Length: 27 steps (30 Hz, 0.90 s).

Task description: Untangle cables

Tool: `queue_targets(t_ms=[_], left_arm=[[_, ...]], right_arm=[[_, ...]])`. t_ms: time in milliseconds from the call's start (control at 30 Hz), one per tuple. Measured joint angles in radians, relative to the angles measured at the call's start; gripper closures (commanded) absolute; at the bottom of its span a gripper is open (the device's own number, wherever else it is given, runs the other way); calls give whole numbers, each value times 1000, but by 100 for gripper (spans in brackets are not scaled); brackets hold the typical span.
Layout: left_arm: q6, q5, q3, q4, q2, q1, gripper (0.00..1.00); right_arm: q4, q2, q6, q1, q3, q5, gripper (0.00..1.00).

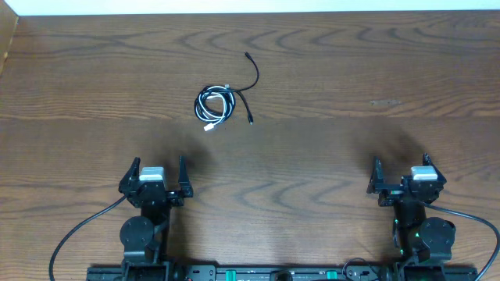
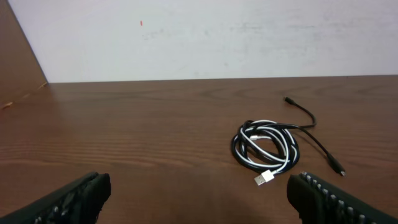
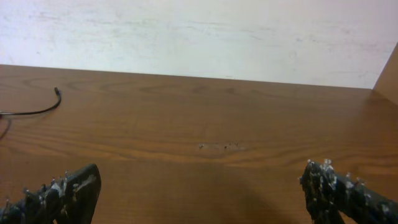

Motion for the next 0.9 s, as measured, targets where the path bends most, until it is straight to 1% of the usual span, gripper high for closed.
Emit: queue_targets(t_ms=[900], left_arm=[[0,0,0,0,10,0,4]], right_arm=[[0,0,0,0,0,0,1]])
